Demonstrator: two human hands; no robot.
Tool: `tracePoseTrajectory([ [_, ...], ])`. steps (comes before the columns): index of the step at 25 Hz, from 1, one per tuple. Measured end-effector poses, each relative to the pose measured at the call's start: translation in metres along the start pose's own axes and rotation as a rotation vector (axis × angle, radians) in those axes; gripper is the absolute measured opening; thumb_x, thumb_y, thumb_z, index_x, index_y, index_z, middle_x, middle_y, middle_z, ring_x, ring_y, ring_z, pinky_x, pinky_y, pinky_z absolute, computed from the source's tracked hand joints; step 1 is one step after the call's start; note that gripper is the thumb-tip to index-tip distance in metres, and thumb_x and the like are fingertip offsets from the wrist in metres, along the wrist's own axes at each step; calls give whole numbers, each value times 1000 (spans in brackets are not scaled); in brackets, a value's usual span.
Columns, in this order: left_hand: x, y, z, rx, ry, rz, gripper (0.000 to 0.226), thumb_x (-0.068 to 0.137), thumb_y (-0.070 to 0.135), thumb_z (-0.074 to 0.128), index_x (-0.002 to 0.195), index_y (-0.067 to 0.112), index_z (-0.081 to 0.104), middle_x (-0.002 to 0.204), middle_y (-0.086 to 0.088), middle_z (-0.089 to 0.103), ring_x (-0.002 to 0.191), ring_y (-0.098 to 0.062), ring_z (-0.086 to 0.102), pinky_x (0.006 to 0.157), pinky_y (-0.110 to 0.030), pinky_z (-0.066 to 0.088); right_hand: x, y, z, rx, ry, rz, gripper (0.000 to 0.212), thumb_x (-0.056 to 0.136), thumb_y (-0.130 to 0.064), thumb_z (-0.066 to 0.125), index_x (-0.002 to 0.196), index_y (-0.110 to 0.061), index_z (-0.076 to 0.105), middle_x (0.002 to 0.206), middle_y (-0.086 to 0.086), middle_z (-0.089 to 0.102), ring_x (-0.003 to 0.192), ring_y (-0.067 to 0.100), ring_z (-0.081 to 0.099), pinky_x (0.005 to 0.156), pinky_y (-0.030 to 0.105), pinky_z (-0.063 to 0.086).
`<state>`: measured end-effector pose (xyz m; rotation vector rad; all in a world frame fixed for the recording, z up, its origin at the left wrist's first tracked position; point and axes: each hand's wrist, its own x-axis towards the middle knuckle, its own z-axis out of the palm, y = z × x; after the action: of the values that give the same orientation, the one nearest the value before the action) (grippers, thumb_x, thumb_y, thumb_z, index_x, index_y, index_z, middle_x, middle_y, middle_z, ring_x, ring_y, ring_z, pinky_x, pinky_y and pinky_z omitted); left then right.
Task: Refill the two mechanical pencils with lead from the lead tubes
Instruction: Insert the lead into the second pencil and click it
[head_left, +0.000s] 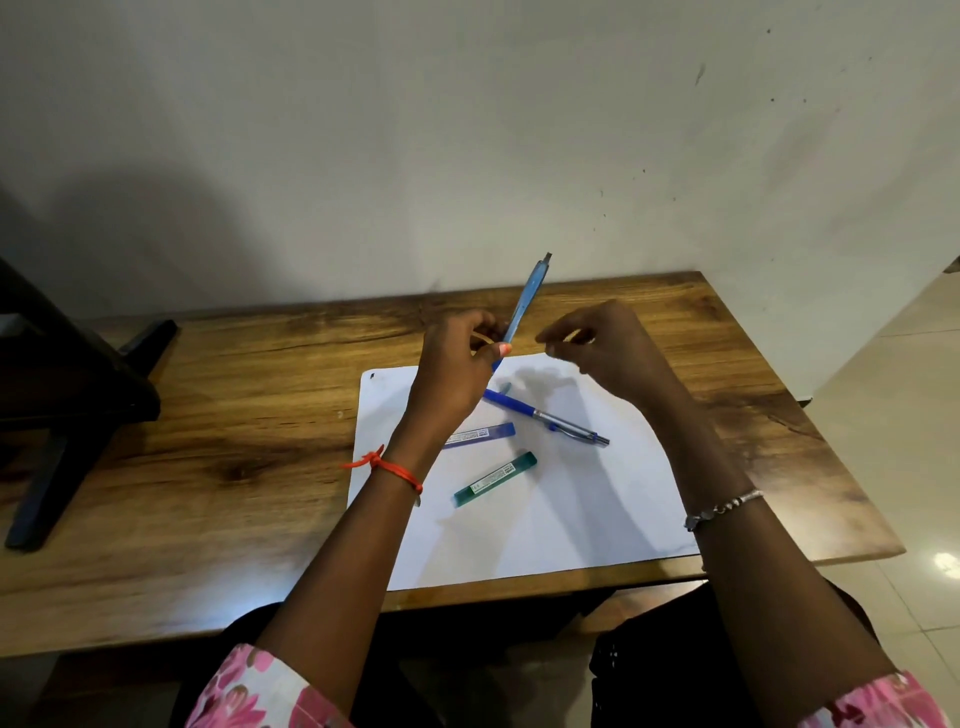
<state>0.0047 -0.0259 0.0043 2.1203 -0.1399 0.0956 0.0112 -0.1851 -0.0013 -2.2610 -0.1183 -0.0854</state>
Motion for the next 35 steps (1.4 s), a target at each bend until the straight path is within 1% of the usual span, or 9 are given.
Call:
tracePoseTrajectory([
  [4,0,0,2,22,7,15,20,85,6,60,103,-1,63,102,-13,65,84,-15,54,68,-16,45,-4,-7,17,-245,-248,-20,28,86,-3,62,112,-13,68,109,11,64,85,13,49,60,14,37],
  [8,1,-1,2,28,20,21,19,84,6,60,102,-1,63,103,-13,66,83,-13,53,65,-8,39,-7,-13,23,-333,-319,-51,30,87,-6,61,115,-14,67,94,2,54,89,18,49,69,20,37],
  [11,0,-1,3,29,20,26,19,84,6,60,102,0,64,104,-14,66,83,-13,53,64,-7,38,-7,-11,30,-373,-281,-89,22,85,-8,64,106,-11,70,106,12,56,94,25,55,72,24,38],
  [14,0,-1,4,35,14,23,20,85,7,60,103,0,63,104,-14,66,83,-12,53,63,-6,38,-6,-13,29,-311,-244,-30,17,84,-4,63,100,-3,71,103,16,63,83,21,55,71,23,39],
  [18,1,-2,3,46,13,24,20,85,7,60,104,1,63,103,-12,66,80,-12,53,55,1,38,-2,-5,6,152,104,96,12,79,2,67,90,3,71,78,18,69,55,16,58,54,21,50],
  [21,1,-2,4,54,1,14,20,85,6,60,104,1,64,104,-13,66,81,-12,53,60,-3,37,-2,1,-15,545,298,62,14,81,2,63,92,-3,70,67,8,64,55,15,56,57,24,49],
  [23,1,-2,6,66,-16,13,20,85,6,60,104,2,64,104,-11,66,81,-12,53,61,-3,37,-1,2,-22,657,329,-1,15,84,1,60,95,-3,69,68,3,64,57,16,55,58,23,49],
  [31,-3,-1,7,61,-54,12,18,84,4,61,102,4,65,102,-11,66,83,-14,53,70,-20,41,-5,-6,-22,547,337,-165,18,87,0,55,98,-5,68,86,6,66,59,18,55,61,25,50],
  [35,-2,-1,8,81,-56,15,20,85,6,61,104,4,65,103,-10,65,83,-12,52,61,-8,37,-5,-7,-23,472,334,-199,18,87,-3,55,99,-9,68,93,9,66,62,22,56,64,31,50],
])
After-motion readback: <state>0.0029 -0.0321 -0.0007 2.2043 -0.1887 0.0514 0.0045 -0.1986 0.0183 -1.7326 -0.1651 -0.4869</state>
